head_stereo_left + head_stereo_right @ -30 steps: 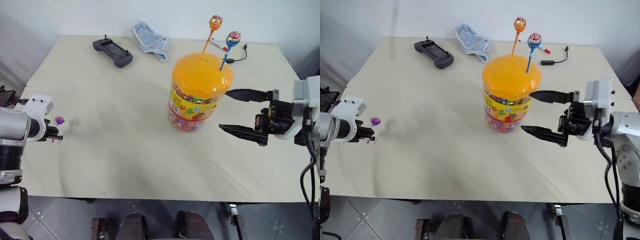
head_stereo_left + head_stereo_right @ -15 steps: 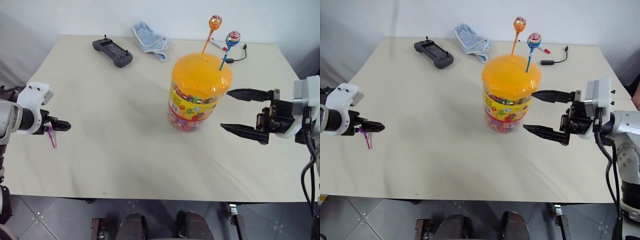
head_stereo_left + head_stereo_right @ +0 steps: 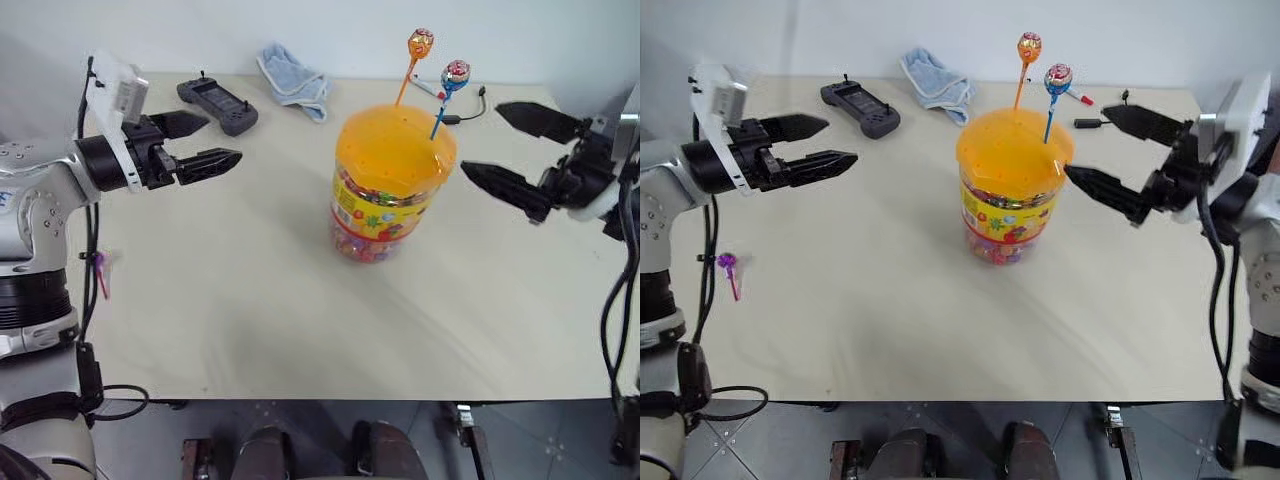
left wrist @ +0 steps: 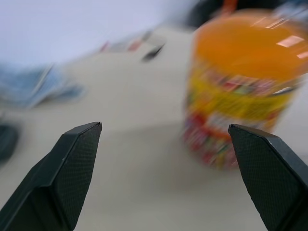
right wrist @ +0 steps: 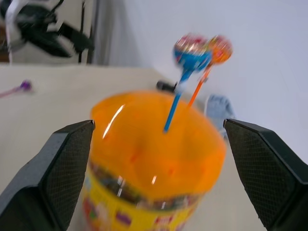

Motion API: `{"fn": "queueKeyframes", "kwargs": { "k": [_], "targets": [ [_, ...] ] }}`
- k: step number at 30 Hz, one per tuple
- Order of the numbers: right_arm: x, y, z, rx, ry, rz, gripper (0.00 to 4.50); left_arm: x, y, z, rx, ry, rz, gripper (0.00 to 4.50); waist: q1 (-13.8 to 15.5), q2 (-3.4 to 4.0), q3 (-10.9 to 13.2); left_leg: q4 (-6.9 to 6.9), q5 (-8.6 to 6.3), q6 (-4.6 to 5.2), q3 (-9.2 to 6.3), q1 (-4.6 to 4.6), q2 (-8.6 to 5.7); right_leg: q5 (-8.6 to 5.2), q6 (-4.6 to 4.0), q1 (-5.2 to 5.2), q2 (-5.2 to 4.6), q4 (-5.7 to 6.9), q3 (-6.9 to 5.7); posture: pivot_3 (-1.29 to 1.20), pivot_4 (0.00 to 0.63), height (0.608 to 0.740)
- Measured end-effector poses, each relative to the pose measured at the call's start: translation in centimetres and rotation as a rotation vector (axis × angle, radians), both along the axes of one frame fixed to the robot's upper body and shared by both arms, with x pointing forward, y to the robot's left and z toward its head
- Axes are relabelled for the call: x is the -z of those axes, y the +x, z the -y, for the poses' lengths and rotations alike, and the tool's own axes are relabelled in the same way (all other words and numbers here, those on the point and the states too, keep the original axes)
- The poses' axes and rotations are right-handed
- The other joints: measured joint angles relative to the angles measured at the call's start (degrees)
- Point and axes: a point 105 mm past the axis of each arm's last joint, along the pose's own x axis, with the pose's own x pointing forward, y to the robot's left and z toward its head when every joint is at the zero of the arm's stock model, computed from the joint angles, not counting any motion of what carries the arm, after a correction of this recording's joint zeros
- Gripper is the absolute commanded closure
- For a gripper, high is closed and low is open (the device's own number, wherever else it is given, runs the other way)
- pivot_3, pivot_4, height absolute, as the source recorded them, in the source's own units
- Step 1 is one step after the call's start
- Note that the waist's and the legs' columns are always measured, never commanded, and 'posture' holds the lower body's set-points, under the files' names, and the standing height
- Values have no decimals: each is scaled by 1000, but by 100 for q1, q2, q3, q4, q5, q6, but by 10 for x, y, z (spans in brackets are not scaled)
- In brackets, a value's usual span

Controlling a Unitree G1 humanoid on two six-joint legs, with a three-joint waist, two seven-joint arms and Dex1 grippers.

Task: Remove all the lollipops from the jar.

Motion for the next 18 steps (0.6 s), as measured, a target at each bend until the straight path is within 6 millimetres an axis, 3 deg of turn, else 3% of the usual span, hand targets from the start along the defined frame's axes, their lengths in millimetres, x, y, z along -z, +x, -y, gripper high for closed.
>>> {"fn": "queueKeyframes", "kwargs": {
  "k": [8, 11, 18],
  "targets": [
    [3, 23, -30, -57, -5, -61, 0, 10, -19, 11, 291, -5, 155, 20, -69, 0, 0, 2, 0, 0, -6, -4, 0, 0, 0, -3, 0, 5, -6, 0, 150, 740],
    [4, 29, -33, -56, -10, -82, 612, 10, -25, 12, 348, -3, 175, 0, -70, 0, 0, 2, 0, 1, -6, -4, 0, 0, 0, -3, -1, 7, -6, 0, 150, 740],
    [-2, 34, -41, -73, 14, -96, 3108, 13, -33, 7, 405, -27, 171, 0, -82, 0, 0, 2, 0, 1, -8, -4, 0, 0, 0, -3, -2, 8, -5, 0, 150, 740]
  ]
}}
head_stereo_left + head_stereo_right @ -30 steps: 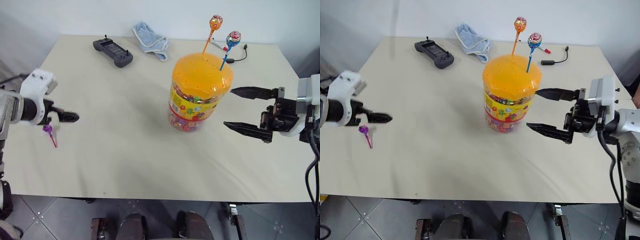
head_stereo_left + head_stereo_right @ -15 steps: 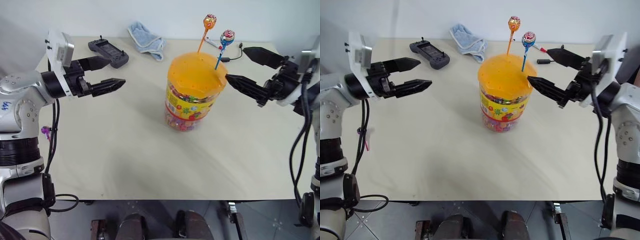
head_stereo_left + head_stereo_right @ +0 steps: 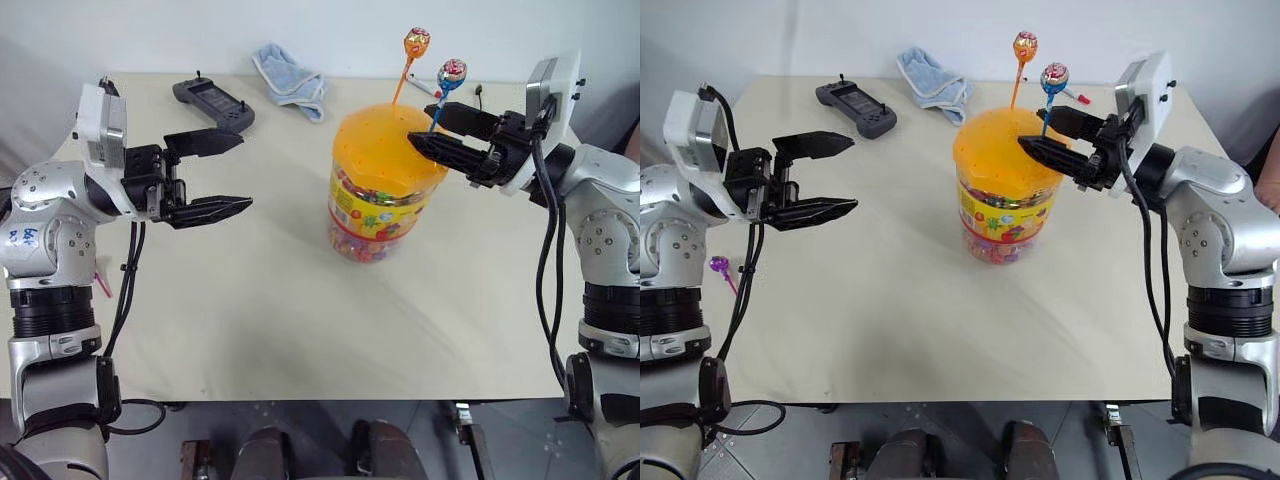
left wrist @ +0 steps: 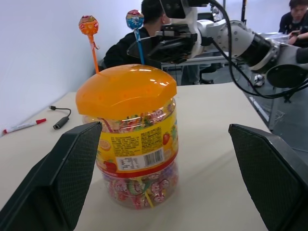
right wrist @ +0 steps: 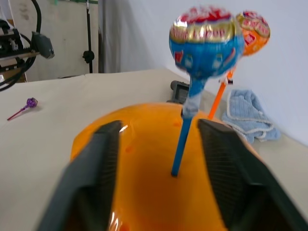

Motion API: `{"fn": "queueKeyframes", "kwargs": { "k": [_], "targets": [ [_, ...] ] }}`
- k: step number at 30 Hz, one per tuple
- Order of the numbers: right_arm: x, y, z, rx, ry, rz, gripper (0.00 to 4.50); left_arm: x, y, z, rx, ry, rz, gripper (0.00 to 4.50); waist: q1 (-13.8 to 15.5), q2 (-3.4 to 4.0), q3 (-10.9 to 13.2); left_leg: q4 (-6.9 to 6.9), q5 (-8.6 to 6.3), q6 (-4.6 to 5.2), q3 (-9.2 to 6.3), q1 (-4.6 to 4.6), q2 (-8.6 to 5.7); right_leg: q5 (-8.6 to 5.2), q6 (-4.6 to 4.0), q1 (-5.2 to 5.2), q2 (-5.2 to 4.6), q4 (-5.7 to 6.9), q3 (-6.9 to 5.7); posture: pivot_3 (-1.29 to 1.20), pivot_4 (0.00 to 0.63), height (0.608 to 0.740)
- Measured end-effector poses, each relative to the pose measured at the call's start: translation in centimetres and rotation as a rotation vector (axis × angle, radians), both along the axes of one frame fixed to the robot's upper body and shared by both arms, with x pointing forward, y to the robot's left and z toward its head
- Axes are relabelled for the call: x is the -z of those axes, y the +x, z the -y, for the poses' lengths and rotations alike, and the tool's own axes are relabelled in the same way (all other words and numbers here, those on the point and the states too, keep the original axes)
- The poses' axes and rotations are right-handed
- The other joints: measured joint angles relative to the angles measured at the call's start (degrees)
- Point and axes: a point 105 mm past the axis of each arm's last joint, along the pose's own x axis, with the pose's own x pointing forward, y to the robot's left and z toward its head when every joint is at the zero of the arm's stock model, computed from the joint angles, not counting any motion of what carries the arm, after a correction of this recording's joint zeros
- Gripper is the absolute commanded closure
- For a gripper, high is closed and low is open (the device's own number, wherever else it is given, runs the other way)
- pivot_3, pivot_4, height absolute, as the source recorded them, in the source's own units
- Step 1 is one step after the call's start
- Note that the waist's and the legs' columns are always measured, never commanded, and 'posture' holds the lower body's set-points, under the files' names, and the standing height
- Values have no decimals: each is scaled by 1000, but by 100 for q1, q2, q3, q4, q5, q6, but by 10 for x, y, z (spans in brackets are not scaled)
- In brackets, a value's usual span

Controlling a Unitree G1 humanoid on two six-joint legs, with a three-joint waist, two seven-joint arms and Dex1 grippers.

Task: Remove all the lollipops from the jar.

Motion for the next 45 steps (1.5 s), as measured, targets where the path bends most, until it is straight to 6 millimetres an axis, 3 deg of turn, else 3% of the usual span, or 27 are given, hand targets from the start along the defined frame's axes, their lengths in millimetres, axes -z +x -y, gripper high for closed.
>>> {"fn": "queueKeyframes", "kwargs": {
  "k": [4, 13, 19, 22, 25, 29, 31, 37, 40, 45],
  "targets": [
    [-9, 2, 0, 12, 8, 24, 4486, 1, 0, -3, -13, -1, -2, 0, 5, 0, 0, 0, 0, 0, 0, 0, 0, 0, 0, 0, -1, 0, 0, 0, 150, 740],
    [-32, -2, 8, 35, 45, 85, 4486, 3, 1, -4, -1, -5, -4, 0, 7, 0, 0, -1, 0, 0, 1, 0, 0, 0, 0, 0, 0, 0, 0, 0, 150, 740],
    [-66, -16, 43, 204, 15, 171, 4486, 5, 0, -3, 20, 0, -6, 0, 16, 1, 1, -5, 0, 1, 0, -1, 0, 0, 0, -2, -1, 0, 0, 0, 150, 740],
    [-43, -14, 79, 372, -140, 25, 4486, 8, 1, -7, 20, -3, -25, 0, 40, 0, 1, -7, -2, 4, -1, -5, -2, 0, 0, -2, -4, -3, 1, 0, 150, 740],
    [5, -13, 110, 486, -259, -196, 4486, 10, 1, -13, 2, 8, -45, 0, 17, 0, 0, -8, -3, 5, 6, -5, -2, 0, 0, -2, -4, -8, 2, 0, 150, 740],
    [87, -18, 154, 649, -410, -491, 4486, 16, 4, -24, -66, 8, -117, 0, 2, 0, 0, -13, -3, 5, 12, -2, -1, 0, 0, -2, -4, -13, 5, 0, 150, 740],
    [119, -24, 173, 716, -447, -597, 4486, 20, 5, -30, -98, -1, -154, 0, 10, 1, 0, -14, -3, 5, 15, -3, -1, 0, 0, -3, -6, -17, 6, 0, 150, 740],
    [169, -27, 194, 829, -415, -723, 4486, 21, 1, -33, -115, -59, -205, 0, 14, 1, 0, -11, -3, 5, 13, -3, -1, 0, 0, -2, -6, -17, 6, 0, 150, 740],
    [183, -26, 201, 869, -403, -752, 4486, 14, -1, -34, -118, -82, -193, 0, 28, 2, 0, -10, -3, 4, 11, -3, -3, 0, 0, -2, -8, -15, 6, 0, 150, 740],
    [193, -22, 208, 929, -365, -773, 3109, 12, -4, -32, -112, -86, -186, 0, 15, 3, -1, -9, -3, 4, 11, -2, -2, 0, 0, -1, -7, -16, 6, 0, 150, 740]
  ]
}}
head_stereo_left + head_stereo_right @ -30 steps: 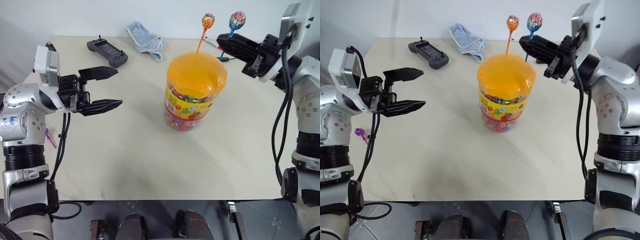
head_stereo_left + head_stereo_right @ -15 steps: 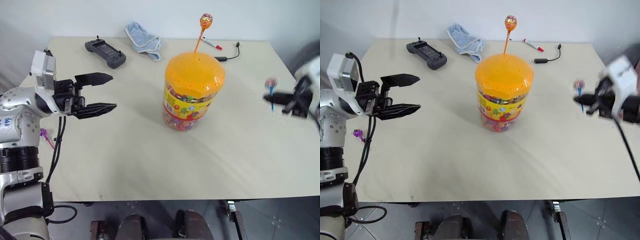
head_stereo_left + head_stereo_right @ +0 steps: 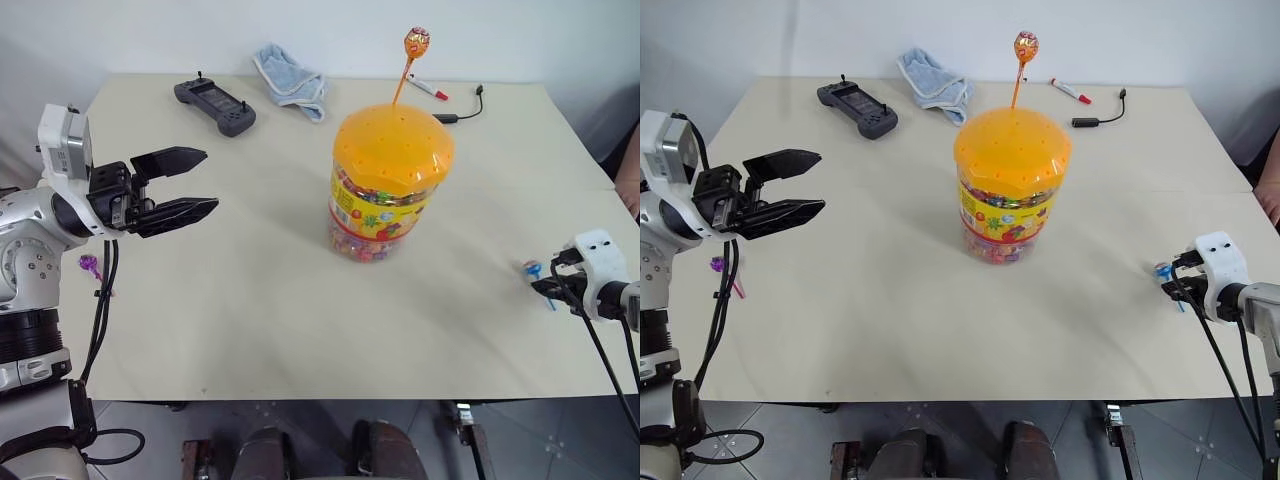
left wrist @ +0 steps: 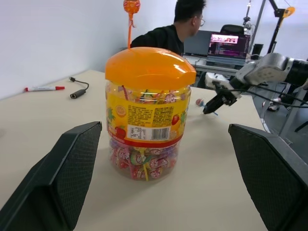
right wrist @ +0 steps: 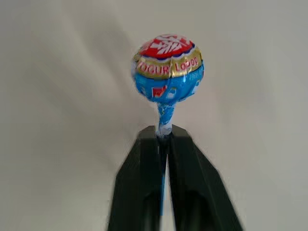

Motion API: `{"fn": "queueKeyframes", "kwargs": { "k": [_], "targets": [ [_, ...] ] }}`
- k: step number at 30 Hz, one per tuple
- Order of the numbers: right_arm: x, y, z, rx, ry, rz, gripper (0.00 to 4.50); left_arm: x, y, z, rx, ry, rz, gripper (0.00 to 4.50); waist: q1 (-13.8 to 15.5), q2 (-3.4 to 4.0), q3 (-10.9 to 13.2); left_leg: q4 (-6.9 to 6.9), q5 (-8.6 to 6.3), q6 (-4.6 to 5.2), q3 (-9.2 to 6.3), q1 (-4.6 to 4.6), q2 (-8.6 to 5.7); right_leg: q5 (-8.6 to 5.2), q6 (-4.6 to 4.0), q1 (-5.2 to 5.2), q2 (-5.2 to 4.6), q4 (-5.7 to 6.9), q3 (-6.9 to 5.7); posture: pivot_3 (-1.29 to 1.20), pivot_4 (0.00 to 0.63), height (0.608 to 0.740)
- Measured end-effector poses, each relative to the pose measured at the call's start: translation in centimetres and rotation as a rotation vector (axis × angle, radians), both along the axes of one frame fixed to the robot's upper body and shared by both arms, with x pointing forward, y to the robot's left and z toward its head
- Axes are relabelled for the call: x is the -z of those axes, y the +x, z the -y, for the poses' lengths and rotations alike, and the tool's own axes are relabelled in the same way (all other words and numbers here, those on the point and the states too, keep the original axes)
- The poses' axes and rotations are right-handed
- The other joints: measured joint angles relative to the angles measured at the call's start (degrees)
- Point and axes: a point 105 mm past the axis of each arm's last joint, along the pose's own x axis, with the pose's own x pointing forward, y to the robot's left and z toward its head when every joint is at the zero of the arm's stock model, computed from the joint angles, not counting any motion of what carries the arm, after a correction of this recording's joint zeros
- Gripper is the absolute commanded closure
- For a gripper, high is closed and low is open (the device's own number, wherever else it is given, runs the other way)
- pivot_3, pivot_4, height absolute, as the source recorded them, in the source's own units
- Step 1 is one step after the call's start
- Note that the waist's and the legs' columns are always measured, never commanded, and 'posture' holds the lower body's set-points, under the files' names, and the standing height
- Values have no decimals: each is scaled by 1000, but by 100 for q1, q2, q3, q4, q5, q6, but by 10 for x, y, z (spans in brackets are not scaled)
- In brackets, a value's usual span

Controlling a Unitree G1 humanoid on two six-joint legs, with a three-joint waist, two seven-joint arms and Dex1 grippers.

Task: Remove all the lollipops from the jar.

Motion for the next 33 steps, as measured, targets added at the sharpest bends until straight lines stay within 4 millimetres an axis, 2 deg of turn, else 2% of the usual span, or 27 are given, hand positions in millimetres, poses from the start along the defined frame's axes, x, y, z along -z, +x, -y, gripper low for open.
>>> {"fn": "queueKeyframes", "kwargs": {
  "k": [1, 2, 3, 7, 11, 16, 20, 22, 23, 25, 29, 33],
  "targets": [
    [0, 0, 0, 0, 0, 0, 3069, 0, 0, 0, 0, 0, 0, 0, 0, 0, 0, 0, 0, 0, 0, 0, 0, 0, 0, 0, 0, 0, 0, 0, 150, 740],
    [0, 0, 1, 3, -2, 1, 2658, 0, 0, 0, -1, -1, 0, 0, -1, 0, 0, 0, 0, 0, 0, 0, 0, 0, 0, 0, 0, 0, 0, 0, 150, 740],
    [0, -1, 1, 2, -2, 2, 2560, 0, 0, 0, 0, -1, 0, 0, 3, 0, 0, 0, 0, 0, 0, 0, 0, 0, 0, 0, 0, 0, 0, 0, 150, 740],
    [-3, -16, -5, -37, 17, 20, 1296, 0, 0, 1, 2, -2, 2, 0, 26, 0, 0, 0, 0, 0, -3, -2, -1, 0, 0, 1, 0, 0, -1, 0, 150, 740],
    [-25, -31, -9, -87, 39, 87, 19, 0, 0, 2, 9, 0, 0, 0, 43, 0, 0, 0, 0, 0, -1, -2, -2, 0, 0, 1, 0, -3, 0, 0, 150, 740],
    [-72, -43, -24, -194, 65, 223, 19, 0, 1, 4, 23, 2, 1, 0, 42, 0, 0, 0, 0, 0, -1, 1, -1, 0, 0, 4, 1, -3, 0, 0, 150, 740],
    [-117, -43, -51, -326, 117, 355, 19, -2, 1, 6, 32, -5, 15, 0, 34, 0, 0, 2, 0, 0, -1, 2, -1, 0, 0, 5, 1, -3, 2, 0, 150, 740],
    [-155, -38, -75, -438, 131, 489, 19, -3, 4, 7, 38, -20, 17, 0, 7, 2, 1, 4, 1, -1, -2, 3, 0, 0, 0, 5, 3, -5, 4, 0, 150, 740],
    [-167, -35, -86, -488, 124, 530, 19, -2, 5, 7, 39, -24, 18, 0, -3, 1, 0, 4, 1, -2, -4, 11, 4, 0, 0, 9, 8, -1, 3, 0, 150, 740],
    [-179, -29, -106, -569, 121, 574, 19, -2, 6, 9, 49, -31, 17, 0, -7, 1, 1, 1, 0, -2, -1, 11, 4, 0, 0, 10, 8, -5, 4, 0, 150, 740],
    [-202, 4, -154, -712, 266, 669, 19, -6, 9, 13, 59, -47, 40, 0, -45, 2, 2, -1, 0, -2, 5, 10, 1, 0, 0, 5, 7, -4, 6, 0, 150, 740],
    [-206, 30, -188, -811, 320, 654, 19, -7, 11, 15, 61, -67, 50, 0, -36, 2, 2, -11, 0, -2, -2, 9, -1, 0, 0, 2, 6, 4, -2, 0, 150, 740]
  ]
}}
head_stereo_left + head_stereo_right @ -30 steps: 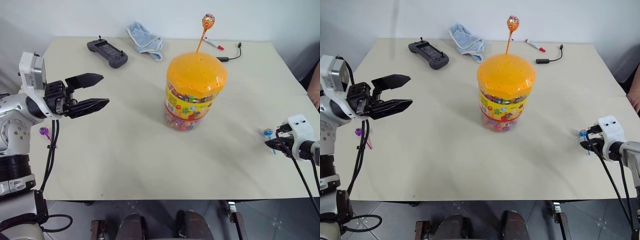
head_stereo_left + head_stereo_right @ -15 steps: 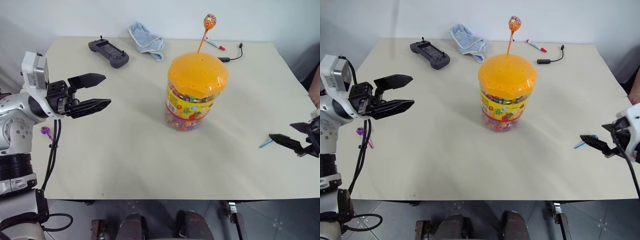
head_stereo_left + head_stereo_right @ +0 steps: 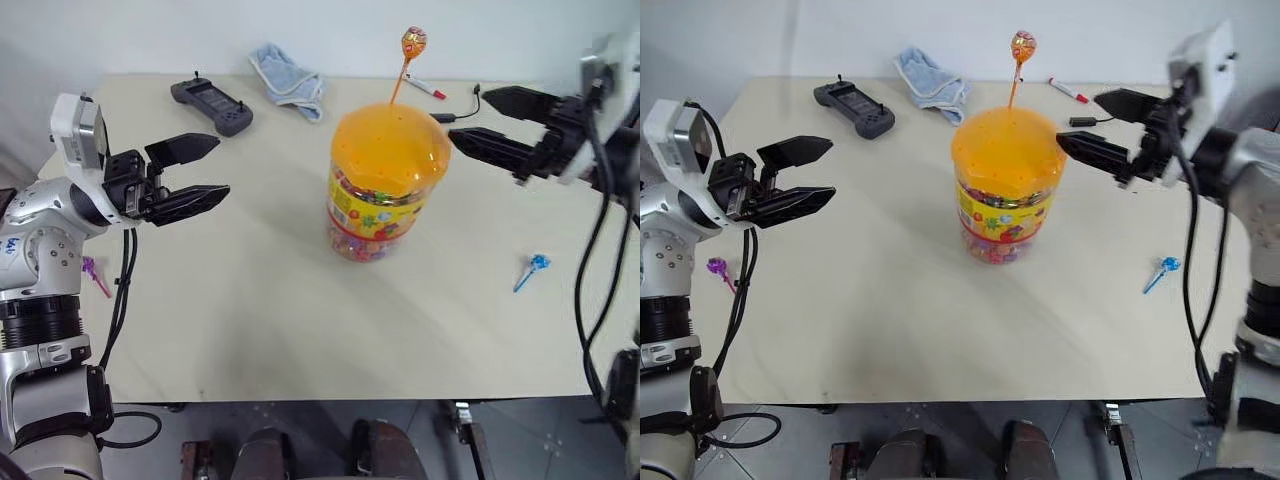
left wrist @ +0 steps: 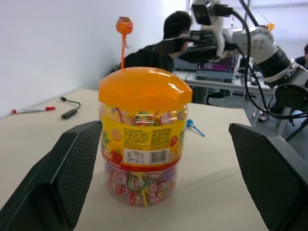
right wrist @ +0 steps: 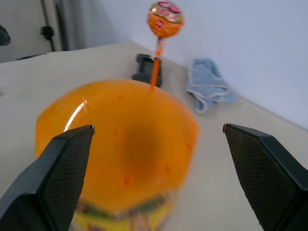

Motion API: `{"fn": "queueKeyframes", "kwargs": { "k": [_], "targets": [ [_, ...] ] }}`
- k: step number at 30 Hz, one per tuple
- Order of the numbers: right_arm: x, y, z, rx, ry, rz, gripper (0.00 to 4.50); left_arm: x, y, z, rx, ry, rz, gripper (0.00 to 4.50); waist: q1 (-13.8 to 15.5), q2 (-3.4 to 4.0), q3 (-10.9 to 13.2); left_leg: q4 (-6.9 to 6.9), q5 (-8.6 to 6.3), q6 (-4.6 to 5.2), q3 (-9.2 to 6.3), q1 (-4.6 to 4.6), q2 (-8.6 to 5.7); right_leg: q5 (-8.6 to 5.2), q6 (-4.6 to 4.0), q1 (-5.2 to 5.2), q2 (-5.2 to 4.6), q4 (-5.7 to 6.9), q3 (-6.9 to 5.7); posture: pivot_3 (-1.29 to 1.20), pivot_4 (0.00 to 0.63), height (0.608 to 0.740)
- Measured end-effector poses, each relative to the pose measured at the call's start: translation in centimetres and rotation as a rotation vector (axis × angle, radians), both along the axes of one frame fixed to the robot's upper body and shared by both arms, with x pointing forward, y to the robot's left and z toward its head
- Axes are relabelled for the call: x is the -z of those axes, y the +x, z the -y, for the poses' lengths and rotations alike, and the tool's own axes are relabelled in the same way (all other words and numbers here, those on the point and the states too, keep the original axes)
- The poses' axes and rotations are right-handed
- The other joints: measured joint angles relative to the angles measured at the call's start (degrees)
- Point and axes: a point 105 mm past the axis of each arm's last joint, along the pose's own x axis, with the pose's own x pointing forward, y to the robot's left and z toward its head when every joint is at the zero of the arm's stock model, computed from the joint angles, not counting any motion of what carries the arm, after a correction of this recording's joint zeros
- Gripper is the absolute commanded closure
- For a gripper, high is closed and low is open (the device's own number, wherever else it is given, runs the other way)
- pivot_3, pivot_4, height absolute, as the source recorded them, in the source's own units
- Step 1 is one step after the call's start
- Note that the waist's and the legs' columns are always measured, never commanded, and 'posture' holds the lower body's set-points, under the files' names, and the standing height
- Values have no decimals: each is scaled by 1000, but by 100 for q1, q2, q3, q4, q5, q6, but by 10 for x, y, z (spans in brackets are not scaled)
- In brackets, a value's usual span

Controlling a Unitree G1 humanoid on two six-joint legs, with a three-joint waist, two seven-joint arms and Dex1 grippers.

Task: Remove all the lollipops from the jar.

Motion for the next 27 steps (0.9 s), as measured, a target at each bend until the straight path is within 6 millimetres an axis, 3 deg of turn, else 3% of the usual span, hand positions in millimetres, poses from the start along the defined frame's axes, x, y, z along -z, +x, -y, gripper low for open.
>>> {"fn": "queueKeyframes", "kwargs": {
  "k": [3, 9, 12, 23, 27],
  "targets": [
    [4, 18, -25, -70, 12, -17, 19, 0, 1, 2, 1, -9, 4, 0, -10, 0, 0, -4, 0, 1, -3, -2, 0, 0, 0, -3, 0, 0, -4, 0, 150, 740],
    [-7, 49, -50, -85, 77, 19, 19, -2, -2, 2, -20, -6, 27, 0, -131, 0, 0, -8, 0, 0, -10, 0, 0, 0, 0, -3, -2, 11, -8, 0, 150, 740],
    [-11, 54, -59, -102, 102, 17, 626, -3, -6, 3, -25, -3, 42, 0, -220, 0, 0, -14, 0, 0, -15, 7, 2, 0, 0, -4, -2, 24, -8, 0, 150, 740],
    [-18, 57, -64, -112, 99, 26, 4461, 0, -9, -1, -54, -13, 34, 0, -295, 1, 0, -19, 0, 0, -24, 8, 2, 0, 0, -4, -2, 30, -8, 0, 150, 740],
    [-30, 55, -66, -107, 107, 58, 4461, 1, -9, -1, -50, -13, 33, 0, -281, 2, 1, -18, 0, 0, -26, 6, 0, 0, 0, -4, -4, 30, -7, 0, 150, 740]
  ]
}}
